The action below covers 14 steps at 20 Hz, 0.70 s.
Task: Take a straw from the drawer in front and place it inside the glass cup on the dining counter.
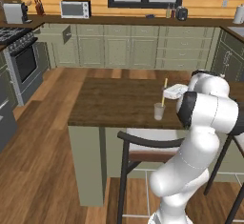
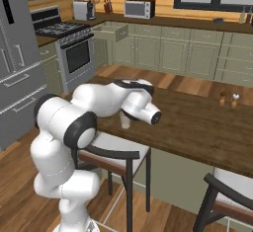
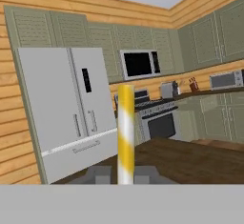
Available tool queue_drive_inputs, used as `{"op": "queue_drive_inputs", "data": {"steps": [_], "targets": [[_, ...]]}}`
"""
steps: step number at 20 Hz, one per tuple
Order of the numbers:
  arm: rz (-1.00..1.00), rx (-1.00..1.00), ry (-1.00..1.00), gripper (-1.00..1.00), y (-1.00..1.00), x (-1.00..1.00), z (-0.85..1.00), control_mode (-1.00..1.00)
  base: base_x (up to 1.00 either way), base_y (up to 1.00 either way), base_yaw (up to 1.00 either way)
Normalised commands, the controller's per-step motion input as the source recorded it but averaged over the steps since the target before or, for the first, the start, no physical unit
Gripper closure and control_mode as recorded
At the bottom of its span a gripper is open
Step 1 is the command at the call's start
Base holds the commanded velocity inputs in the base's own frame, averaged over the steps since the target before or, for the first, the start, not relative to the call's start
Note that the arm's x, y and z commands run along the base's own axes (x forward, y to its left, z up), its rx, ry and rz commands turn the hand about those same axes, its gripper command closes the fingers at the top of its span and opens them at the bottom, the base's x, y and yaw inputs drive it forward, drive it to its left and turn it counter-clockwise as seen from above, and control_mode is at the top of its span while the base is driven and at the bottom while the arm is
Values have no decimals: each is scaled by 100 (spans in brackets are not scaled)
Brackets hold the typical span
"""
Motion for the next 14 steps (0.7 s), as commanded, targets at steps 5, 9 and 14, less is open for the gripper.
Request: {"op": "queue_drive_inputs", "data": {"steps": [5,9,14], "targets": [[0,0,-6,100,0,22,-25,-100,0,0,0],[0,0,-2,100,0,26,-17,-100,0,0,0],[0,0,-1,100,0,30,-5,-100,0,0,0]]}}
